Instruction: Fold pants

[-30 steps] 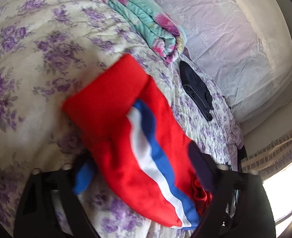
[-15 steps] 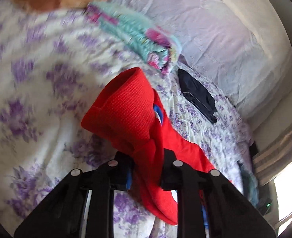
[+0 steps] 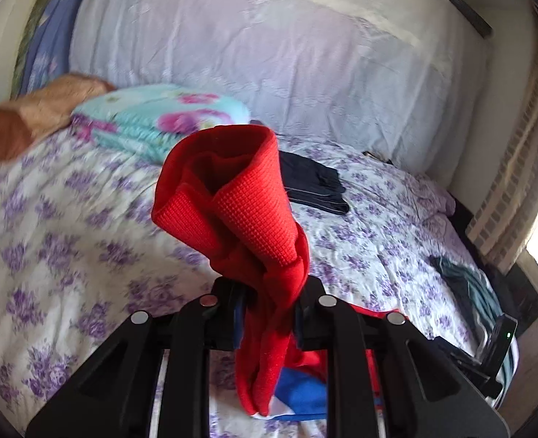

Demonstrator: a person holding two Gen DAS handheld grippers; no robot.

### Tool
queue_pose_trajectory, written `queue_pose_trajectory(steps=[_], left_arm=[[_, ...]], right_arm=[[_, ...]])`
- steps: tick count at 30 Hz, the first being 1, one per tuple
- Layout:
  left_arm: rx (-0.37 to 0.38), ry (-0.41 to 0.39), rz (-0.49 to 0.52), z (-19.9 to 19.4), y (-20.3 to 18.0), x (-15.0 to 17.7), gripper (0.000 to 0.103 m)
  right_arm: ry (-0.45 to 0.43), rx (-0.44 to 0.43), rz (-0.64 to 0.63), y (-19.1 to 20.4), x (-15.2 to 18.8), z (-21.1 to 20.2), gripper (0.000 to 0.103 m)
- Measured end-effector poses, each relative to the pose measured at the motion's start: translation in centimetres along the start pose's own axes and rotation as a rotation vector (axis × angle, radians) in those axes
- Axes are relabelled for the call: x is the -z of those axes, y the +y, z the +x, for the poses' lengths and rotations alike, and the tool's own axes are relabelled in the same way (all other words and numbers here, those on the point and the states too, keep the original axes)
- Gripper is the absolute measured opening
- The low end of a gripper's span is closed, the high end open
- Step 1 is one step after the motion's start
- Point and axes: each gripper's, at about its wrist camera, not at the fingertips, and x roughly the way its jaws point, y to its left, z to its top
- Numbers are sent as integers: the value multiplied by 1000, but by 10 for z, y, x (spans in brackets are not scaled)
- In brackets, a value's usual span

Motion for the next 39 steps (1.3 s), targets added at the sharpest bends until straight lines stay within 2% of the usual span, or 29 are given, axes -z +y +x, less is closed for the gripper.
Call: queue_pose_trajectory(steps=[2,4,6,9,11,13,17,18,19,20,21,22,25,28,30,33,35,37,39], left_arm=[[11,-15,75,1,-32,1,18],[30,-21,137,2,-60,5,18],[52,-16,190,6,-86,10,18],[87,1,298,15,-129,29,17],[96,21,402,24,-159,52,17],[85,48,493,35,-182,76,18],[5,142,653,64,-206,126,20],[-4,156,671,68,-206,136,24],[-16,158,681,68,-207,140,36],[-40,152,693,67,-206,144,43],[-62,140,704,65,-206,146,57],[-80,124,714,61,-205,147,70],[-59,108,695,47,-193,144,88],[-17,91,649,28,-178,136,93],[-20,57,625,15,-171,127,94],[-14,24,535,7,-158,102,97],[0,55,452,16,-151,87,97],[63,136,387,34,-147,86,96],[106,234,395,53,-150,100,96]], right_arm=[[22,-33,108,-22,3,1,100],[-4,-113,208,-42,4,-3,100],[-39,-146,232,-48,6,-6,100],[-24,-135,214,-44,7,-3,100],[-27,-146,215,-44,7,-2,100],[-42,-174,237,-49,7,-5,100],[-55,-198,255,-54,8,-9,100],[-55,-197,254,-54,8,-9,100],[-54,-196,252,-54,8,-9,100],[-54,-197,253,-54,8,-9,100],[-55,-198,254,-54,8,-9,100],[-55,-197,253,-53,8,-9,100],[-55,-196,253,-53,7,-9,99],[-56,-196,251,-54,7,-9,99],[-62,-196,247,-54,7,-10,99],[-45,-188,216,-48,6,-9,100],[0,-157,175,-39,4,-1,100],[56,-100,120,-28,4,8,100],[91,-45,79,-19,4,15,100]])
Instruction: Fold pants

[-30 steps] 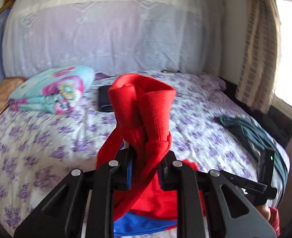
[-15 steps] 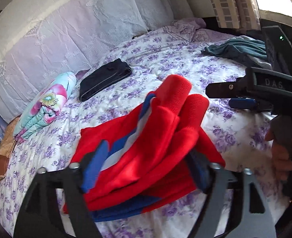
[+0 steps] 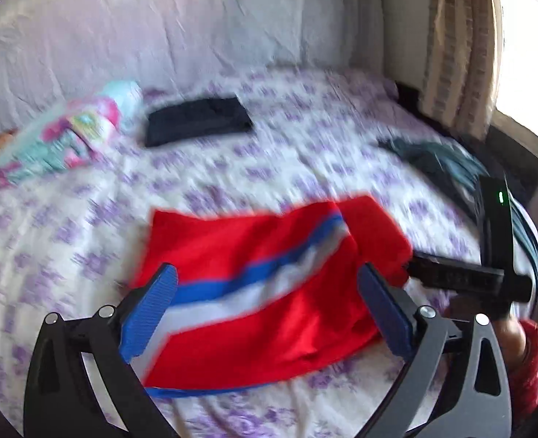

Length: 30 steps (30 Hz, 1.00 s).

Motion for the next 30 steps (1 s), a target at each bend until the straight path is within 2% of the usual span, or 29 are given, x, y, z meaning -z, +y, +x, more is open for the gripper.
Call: queue_pose_trajectory(steps=[2,3,5,6,9,11,15,17,19,21,22,24,27,30], left_arm=[[-17,109,87,31,-13,17,97],[-41,114,116,40,-17,25,99],[-65,61,147,39,-21,36,99],[-64,66,144,38,-20,36,99],[-15,55,69,28,-8,31,99],[0,35,32,19,0,30,99],[-38,-27,-51,2,21,29,99],[-51,-34,-96,-1,35,29,99],[-63,3,-141,6,51,32,99],[-60,81,-171,23,63,40,99],[-14,139,-199,38,71,47,99],[75,154,-298,41,87,50,99],[104,153,-324,40,94,50,99],[96,105,-316,27,94,52,99]], right_arm=[[17,30,-26,5,0,4,100],[17,33,-28,4,-1,4,100],[-7,4,5,-2,-1,-1,99],[-32,-8,29,-7,-2,-5,99],[-205,-49,115,-18,-3,-37,100],[-240,-98,66,-4,-8,-52,100],[-184,-69,-129,47,-17,-42,99],[-146,-14,-224,68,-16,-26,99],[-110,89,-284,74,-13,-5,99],[-41,164,-283,61,-7,18,100],[29,131,-216,45,-10,29,100],[76,35,-128,24,-13,33,100],[55,57,-155,29,-10,27,100],[-35,71,-171,39,-3,1,100]])
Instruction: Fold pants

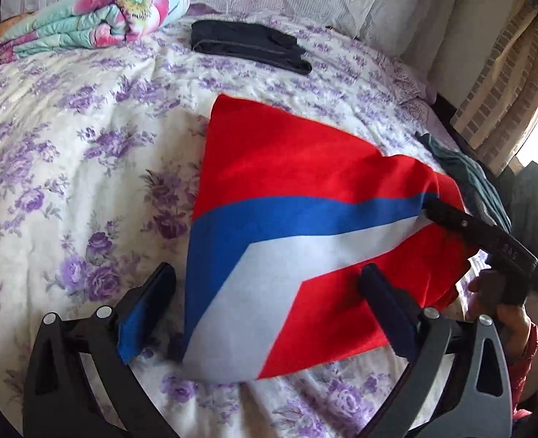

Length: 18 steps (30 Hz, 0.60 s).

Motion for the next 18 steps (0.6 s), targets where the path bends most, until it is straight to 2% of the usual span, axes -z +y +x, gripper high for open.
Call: queue_pose_trajectory(steps=[3,6,9,12,15,18], left_arm=[[32,-49,-68,-11,15,1,99],[51,-27,-137,-2,28,-1,98],[21,-10,-108,1,23,-1,98],[-12,-8,-72,0,17,1,98],[21,-7,-96,-2,22,0,98],[87,7,-132,-5,32,-3,98]], right_arm=[[1,-23,-80,14,14,-22,100],[32,24,-108,18,22,-18,100],[109,-54,-5,-1,25,1,100],[101,-64,-10,0,26,0,100],[86,-110,19,-5,26,-4,100],[85,-211,104,-17,25,-11,100]])
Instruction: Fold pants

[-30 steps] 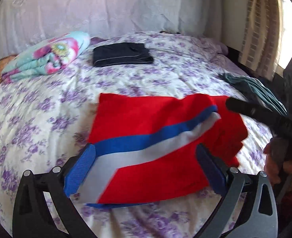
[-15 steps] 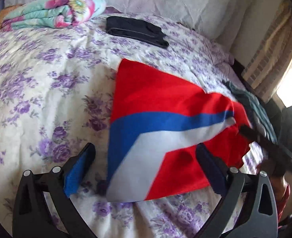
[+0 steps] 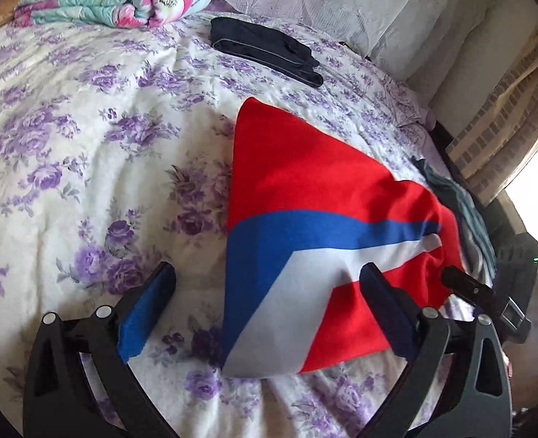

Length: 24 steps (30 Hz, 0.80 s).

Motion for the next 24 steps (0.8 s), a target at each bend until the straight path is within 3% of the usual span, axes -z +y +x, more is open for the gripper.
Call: queue_pose_trajectory(steps=[7,11,16,18,20,22,24], left_arm=[[234,82,-88,0,12,-10,98],[245,106,-75,15,9,-14,98],[241,103,4,21,-5,-10,98],[271,104,7,19,-4,-9,97],[279,100,-7,17,-1,-7,87],[276,102,-35,17,4,-6,62],[282,101,-60,16,9,-5,55]], right_arm=[[63,-216,223,-26,-19,6,100],[145,-243,224,-25,-36,30,100],[178,-222,154,-11,-52,56,99],[160,-205,117,-5,-50,57,90],[112,-158,76,-3,-43,55,68],[72,-171,76,-9,-34,48,56],[48,-180,88,-14,-33,43,53]])
